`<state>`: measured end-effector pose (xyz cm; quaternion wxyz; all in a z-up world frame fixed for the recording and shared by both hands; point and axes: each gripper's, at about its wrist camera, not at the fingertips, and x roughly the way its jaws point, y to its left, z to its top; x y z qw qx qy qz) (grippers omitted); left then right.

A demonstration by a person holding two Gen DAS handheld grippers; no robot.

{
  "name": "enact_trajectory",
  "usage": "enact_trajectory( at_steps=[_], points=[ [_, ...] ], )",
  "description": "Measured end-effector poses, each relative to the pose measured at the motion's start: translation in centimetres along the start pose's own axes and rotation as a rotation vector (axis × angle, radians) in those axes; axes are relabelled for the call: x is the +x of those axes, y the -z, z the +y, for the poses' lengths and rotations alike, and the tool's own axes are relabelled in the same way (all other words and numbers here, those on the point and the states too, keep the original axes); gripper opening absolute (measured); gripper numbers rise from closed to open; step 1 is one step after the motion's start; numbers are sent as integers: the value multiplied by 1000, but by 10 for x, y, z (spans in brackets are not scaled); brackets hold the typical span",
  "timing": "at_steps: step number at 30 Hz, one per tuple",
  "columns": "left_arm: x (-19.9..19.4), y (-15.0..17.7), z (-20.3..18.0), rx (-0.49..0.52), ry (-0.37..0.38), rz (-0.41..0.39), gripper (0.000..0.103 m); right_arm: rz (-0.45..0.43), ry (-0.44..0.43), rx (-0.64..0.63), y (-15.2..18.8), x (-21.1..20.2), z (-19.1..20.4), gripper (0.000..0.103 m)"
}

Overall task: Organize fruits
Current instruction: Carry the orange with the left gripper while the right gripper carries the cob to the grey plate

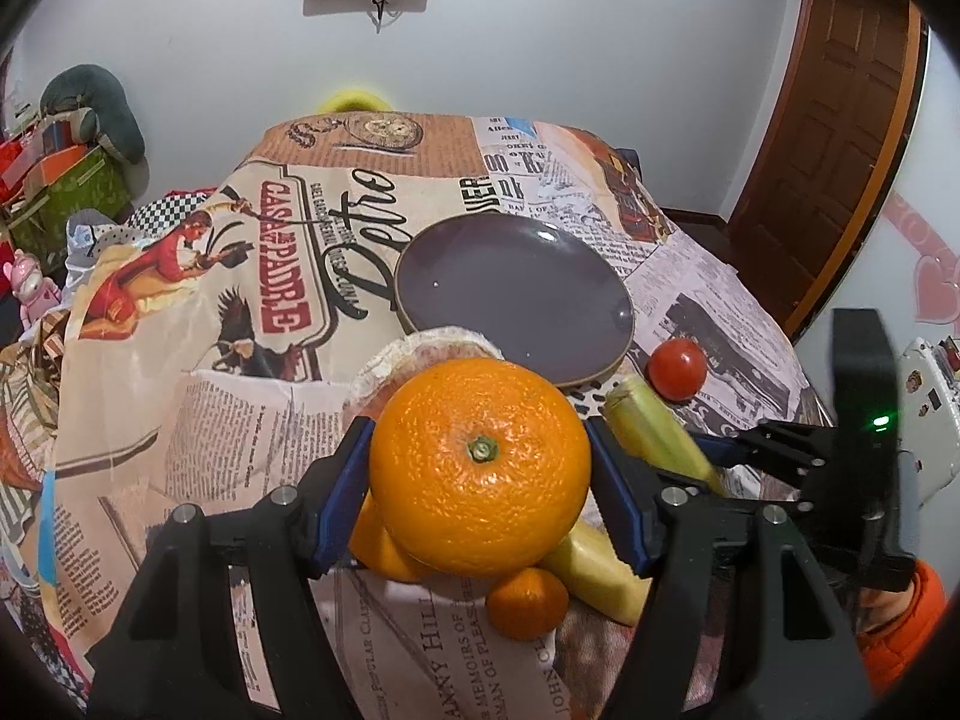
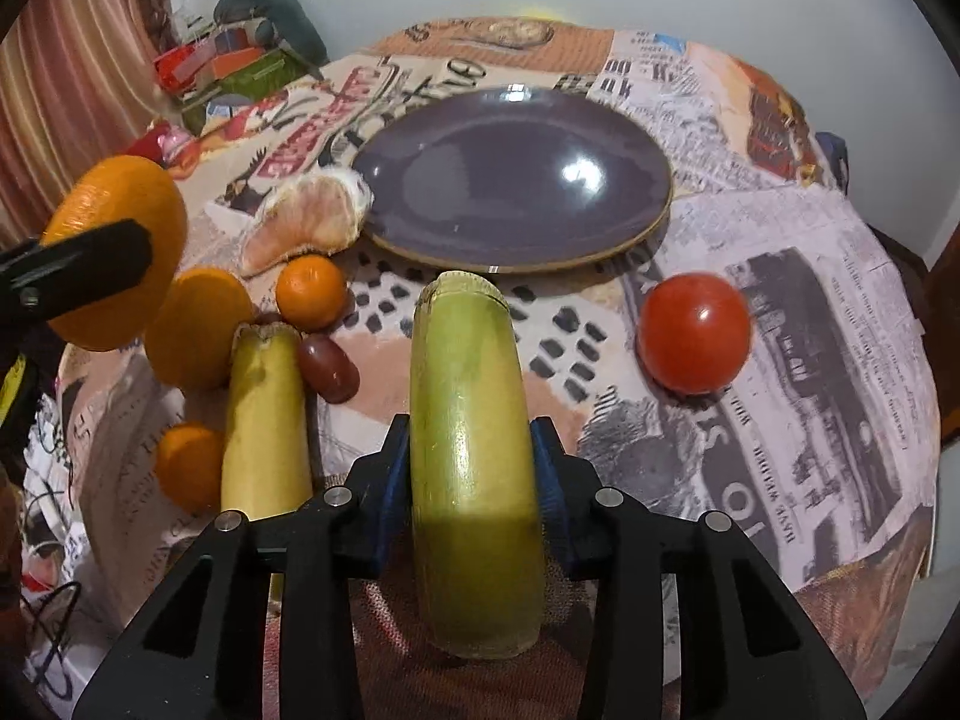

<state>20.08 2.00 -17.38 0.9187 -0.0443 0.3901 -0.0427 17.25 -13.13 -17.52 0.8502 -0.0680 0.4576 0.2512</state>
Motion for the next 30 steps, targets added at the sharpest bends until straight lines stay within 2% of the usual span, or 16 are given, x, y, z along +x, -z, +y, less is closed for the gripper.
enact_trajectory(
  at_steps=[14,21,30],
  points=[
    [-9,-42,1,29,-30,-102,68,-210,34,-9,-44,-60,2,35],
    [0,-65,1,41,-35,-130,68,-258,57,12,-64,-62,-7,35],
    [31,-90,5,34,-29,-116,68,-275,62,31,-85,-49,-14,35]
  ],
)
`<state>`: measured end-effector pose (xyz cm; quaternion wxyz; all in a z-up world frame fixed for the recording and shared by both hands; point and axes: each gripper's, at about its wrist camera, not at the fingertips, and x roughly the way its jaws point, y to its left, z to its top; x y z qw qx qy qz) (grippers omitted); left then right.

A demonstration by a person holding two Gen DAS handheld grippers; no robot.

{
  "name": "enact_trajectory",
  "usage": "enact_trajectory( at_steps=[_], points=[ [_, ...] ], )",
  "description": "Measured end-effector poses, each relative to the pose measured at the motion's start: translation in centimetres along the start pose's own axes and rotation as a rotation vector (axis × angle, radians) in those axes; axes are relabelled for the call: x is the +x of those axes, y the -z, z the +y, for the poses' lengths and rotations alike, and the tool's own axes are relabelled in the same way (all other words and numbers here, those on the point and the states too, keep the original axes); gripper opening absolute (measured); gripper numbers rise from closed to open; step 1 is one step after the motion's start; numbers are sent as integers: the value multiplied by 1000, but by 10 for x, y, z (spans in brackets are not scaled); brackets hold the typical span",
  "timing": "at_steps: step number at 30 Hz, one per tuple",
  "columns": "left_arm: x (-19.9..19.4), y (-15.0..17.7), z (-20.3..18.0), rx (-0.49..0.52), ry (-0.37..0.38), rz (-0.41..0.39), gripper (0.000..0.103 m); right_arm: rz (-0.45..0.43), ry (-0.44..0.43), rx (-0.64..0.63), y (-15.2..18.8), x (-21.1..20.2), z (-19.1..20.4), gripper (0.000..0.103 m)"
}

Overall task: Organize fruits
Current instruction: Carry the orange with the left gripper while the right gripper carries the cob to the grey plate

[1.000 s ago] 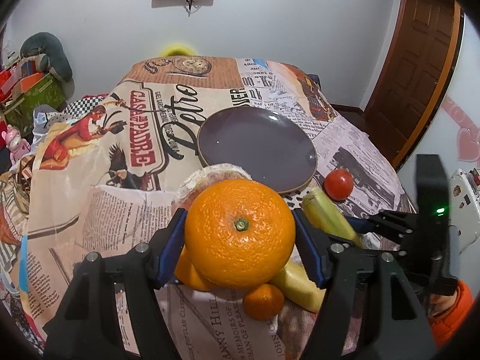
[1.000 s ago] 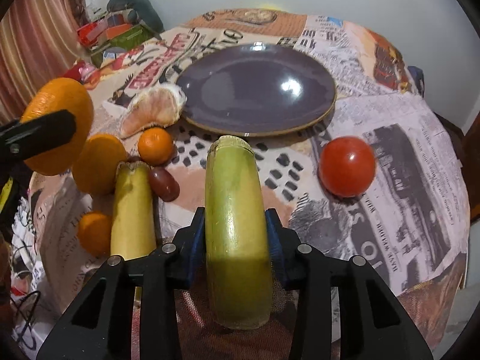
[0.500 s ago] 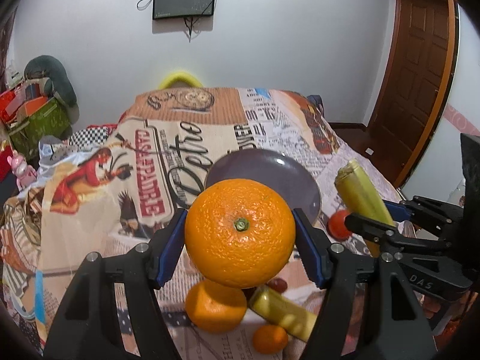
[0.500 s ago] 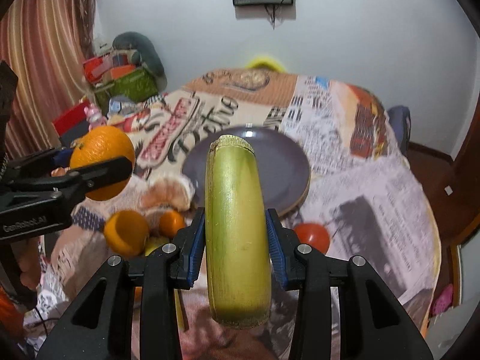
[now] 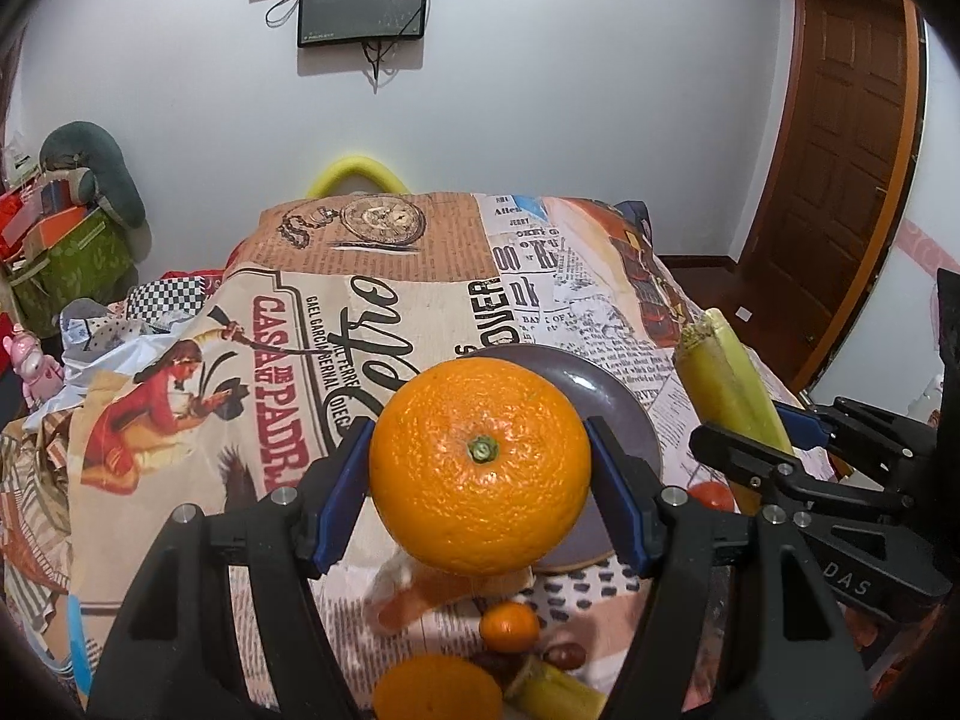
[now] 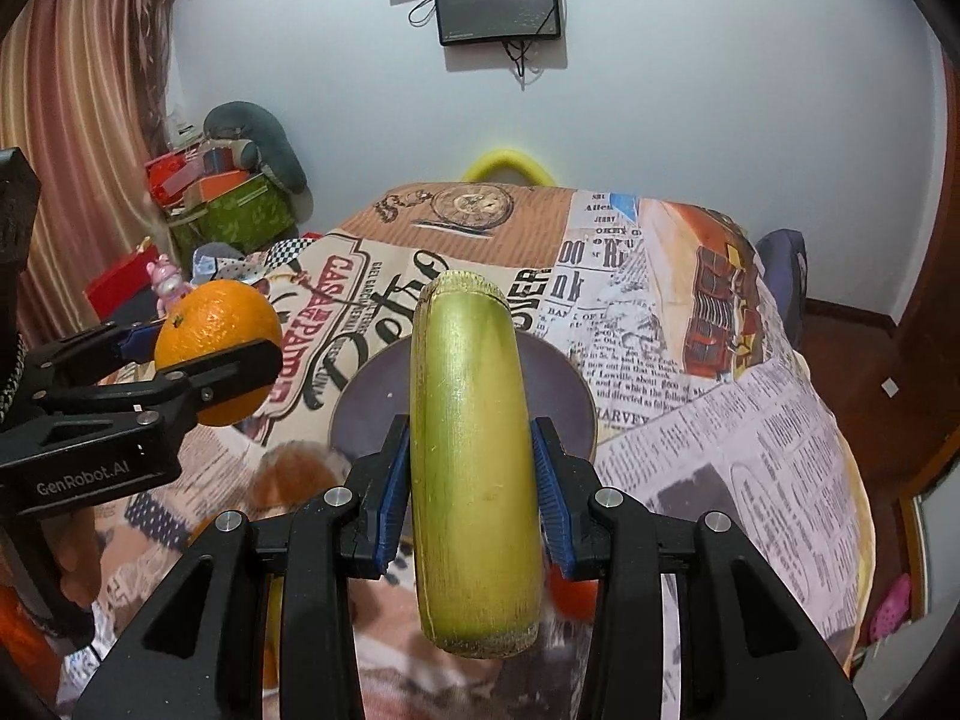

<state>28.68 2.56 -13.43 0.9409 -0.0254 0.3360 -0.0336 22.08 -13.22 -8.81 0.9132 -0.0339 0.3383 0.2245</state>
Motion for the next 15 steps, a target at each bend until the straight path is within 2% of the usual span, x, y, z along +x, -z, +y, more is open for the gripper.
enact_trajectory(
  at_steps=[15],
  points=[
    [65,-20,17,-7,2,86,68,45,32,6,-13,53,-16,35]
  ],
)
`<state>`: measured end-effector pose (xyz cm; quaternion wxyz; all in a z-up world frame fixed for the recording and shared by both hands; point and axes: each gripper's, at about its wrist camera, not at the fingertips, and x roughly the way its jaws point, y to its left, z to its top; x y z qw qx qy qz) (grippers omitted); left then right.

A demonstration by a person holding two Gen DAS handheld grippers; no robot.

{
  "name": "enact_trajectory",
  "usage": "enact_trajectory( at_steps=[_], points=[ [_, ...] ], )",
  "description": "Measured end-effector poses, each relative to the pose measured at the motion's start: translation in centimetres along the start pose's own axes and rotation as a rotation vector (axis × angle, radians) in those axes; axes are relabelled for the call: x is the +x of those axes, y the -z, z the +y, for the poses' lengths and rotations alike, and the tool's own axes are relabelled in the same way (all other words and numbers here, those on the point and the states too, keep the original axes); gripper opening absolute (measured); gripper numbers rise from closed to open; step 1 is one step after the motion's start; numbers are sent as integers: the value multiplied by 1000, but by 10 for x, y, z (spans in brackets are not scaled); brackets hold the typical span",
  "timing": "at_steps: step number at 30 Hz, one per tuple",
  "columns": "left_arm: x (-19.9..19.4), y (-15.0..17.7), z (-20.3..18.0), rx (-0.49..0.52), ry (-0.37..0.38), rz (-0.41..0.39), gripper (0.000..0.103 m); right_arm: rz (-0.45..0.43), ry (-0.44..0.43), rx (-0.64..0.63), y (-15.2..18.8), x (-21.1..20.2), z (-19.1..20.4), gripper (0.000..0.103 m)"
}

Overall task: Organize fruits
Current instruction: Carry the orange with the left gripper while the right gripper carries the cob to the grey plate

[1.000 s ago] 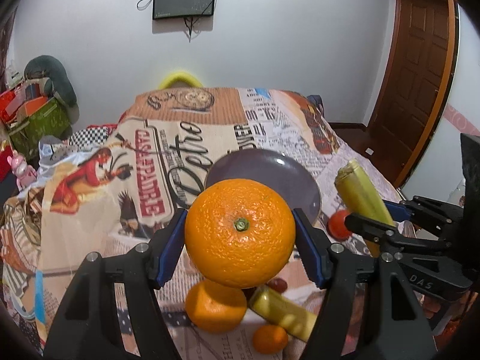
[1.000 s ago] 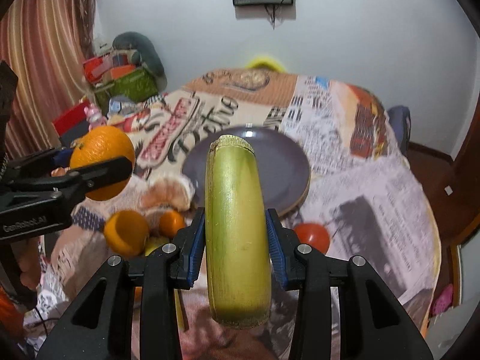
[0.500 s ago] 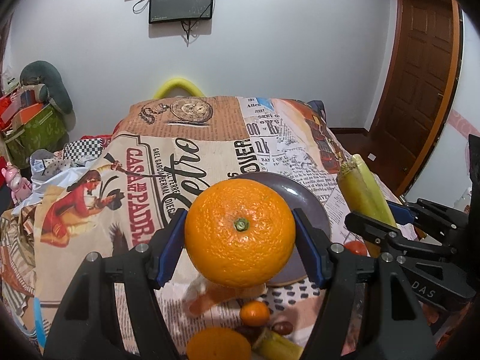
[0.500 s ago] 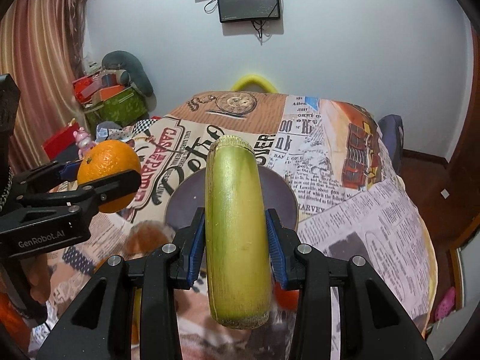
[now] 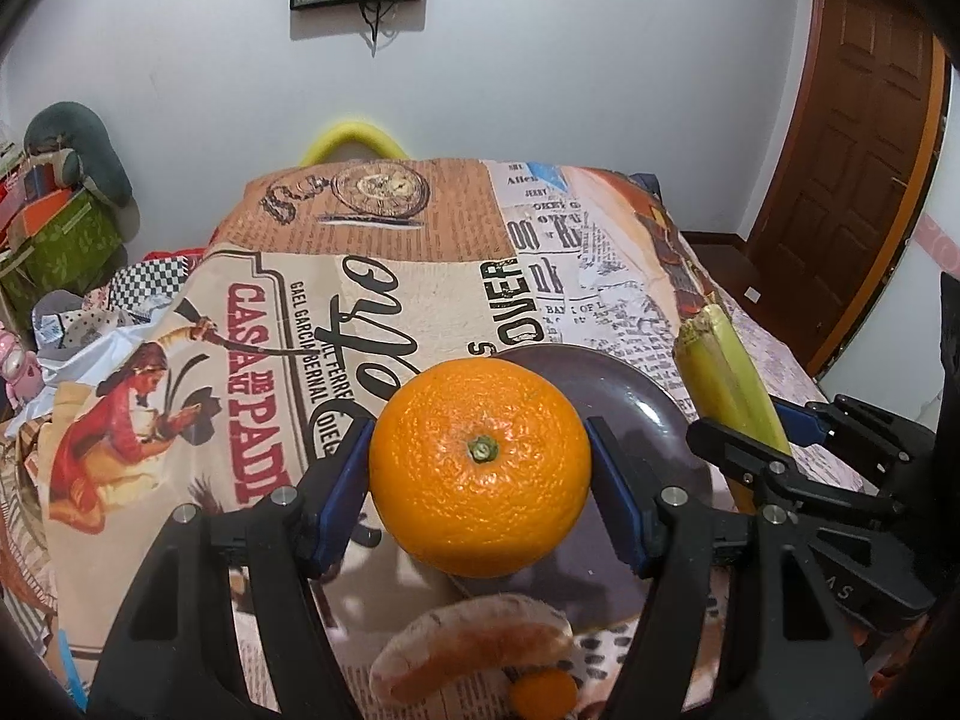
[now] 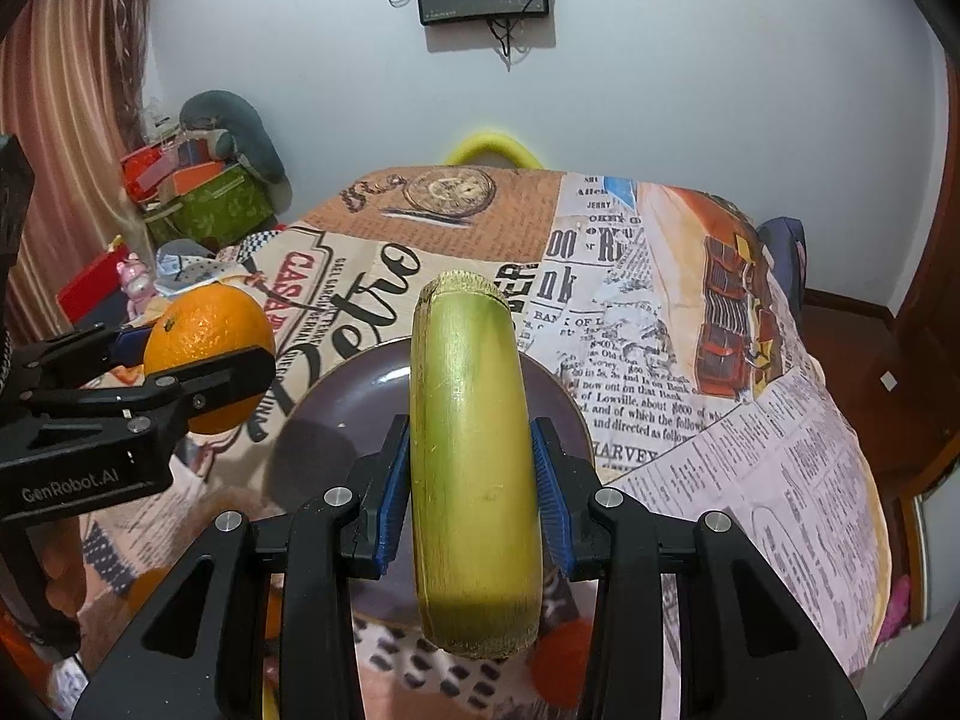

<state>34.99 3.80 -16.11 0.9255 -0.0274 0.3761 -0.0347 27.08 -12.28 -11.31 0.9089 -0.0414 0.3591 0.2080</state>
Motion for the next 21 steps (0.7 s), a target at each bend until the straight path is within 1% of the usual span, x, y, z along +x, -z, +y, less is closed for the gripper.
enact_trajectory(
  at_steps=[7,16,21],
  points=[
    [28,-8,3,-2,-10,36,68,40,16,-1,-5,24,-7,35],
    [68,-8,3,22,0,161,68,106,47,-30,-4,50,-11,35],
    [85,-5,2,26,6,216,68,145,42,-40,-2,63,-11,35]
  ],
)
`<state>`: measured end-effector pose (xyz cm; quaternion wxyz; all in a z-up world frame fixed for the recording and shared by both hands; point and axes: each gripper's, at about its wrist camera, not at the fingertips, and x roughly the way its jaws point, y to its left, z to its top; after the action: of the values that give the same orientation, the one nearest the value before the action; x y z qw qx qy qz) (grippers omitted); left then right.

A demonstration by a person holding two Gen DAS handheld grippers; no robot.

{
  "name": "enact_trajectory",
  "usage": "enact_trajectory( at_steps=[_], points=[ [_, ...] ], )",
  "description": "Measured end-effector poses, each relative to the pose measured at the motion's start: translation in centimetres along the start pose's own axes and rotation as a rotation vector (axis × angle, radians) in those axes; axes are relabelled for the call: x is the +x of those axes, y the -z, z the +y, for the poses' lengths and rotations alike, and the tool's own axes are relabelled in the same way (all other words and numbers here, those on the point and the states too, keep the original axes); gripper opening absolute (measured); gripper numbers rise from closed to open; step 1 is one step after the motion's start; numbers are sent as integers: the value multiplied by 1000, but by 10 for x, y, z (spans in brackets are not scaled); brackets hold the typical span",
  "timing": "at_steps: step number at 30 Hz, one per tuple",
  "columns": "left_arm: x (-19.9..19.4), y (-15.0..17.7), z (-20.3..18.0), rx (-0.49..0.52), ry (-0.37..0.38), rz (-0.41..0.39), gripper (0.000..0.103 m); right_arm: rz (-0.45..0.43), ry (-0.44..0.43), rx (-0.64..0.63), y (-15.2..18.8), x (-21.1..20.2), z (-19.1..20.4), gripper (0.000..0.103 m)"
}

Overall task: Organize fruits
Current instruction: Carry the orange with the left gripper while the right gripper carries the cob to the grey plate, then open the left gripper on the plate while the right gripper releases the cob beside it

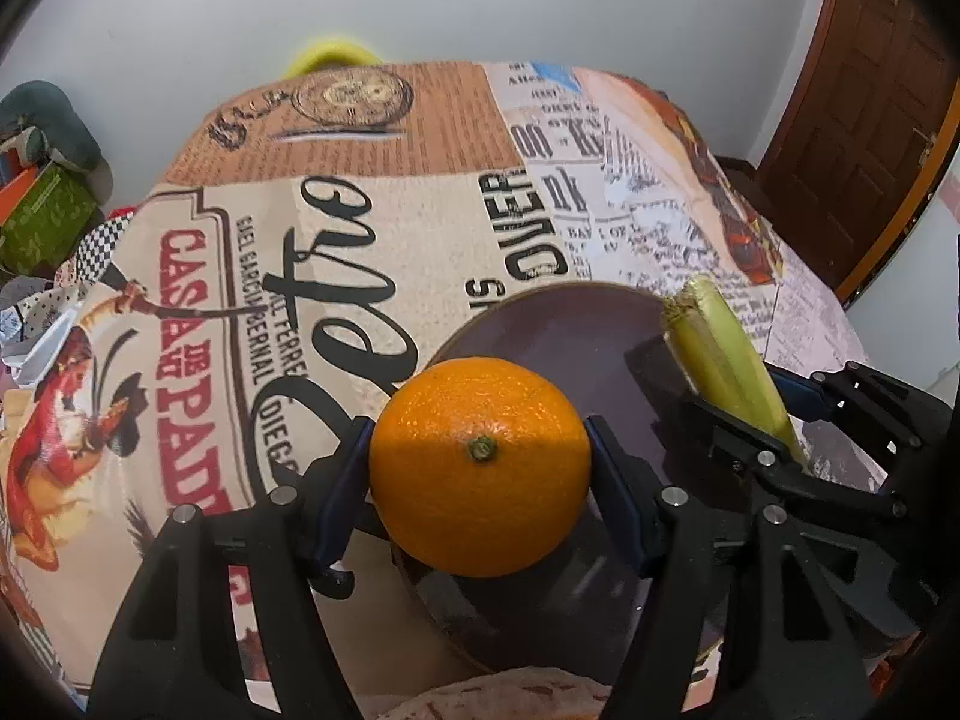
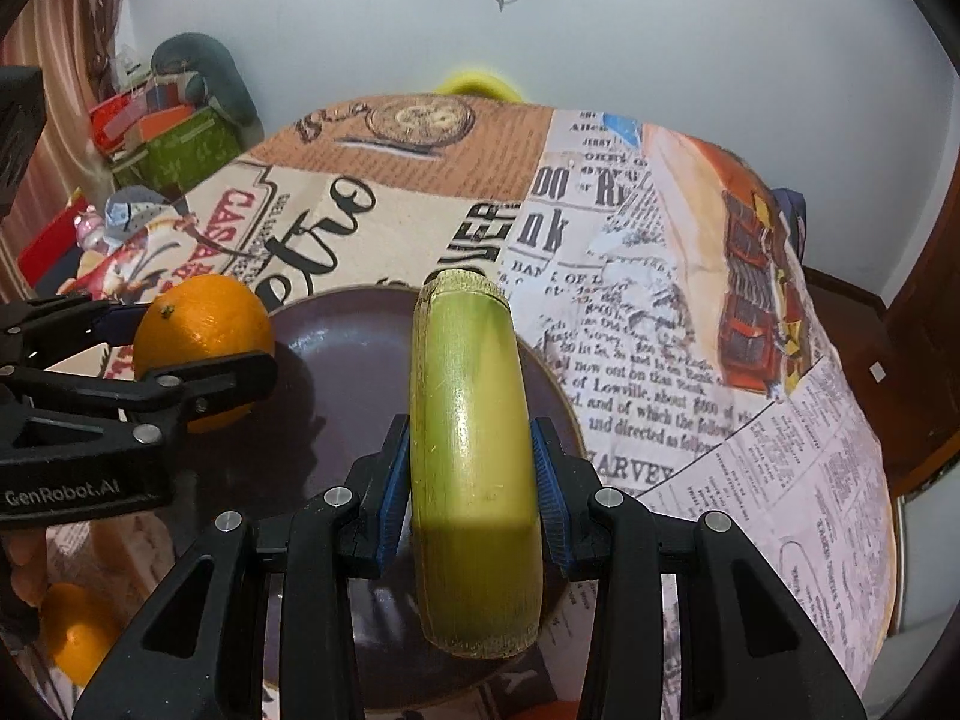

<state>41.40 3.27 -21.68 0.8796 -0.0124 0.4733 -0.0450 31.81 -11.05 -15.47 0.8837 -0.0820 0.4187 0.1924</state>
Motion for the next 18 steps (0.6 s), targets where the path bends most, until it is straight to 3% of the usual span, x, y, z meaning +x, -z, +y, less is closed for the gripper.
enact_trajectory(
  at_steps=[5,11,18],
  points=[
    [4,1,0,2,8,13,68,29,3,-14,2,11,3,35],
    [4,1,-1,10,23,9,68,3,8,-20,-4,4,6,35],
    [-26,-1,-6,29,1,-80,82,-13,12,-28,-1,-12,7,37]
  ],
)
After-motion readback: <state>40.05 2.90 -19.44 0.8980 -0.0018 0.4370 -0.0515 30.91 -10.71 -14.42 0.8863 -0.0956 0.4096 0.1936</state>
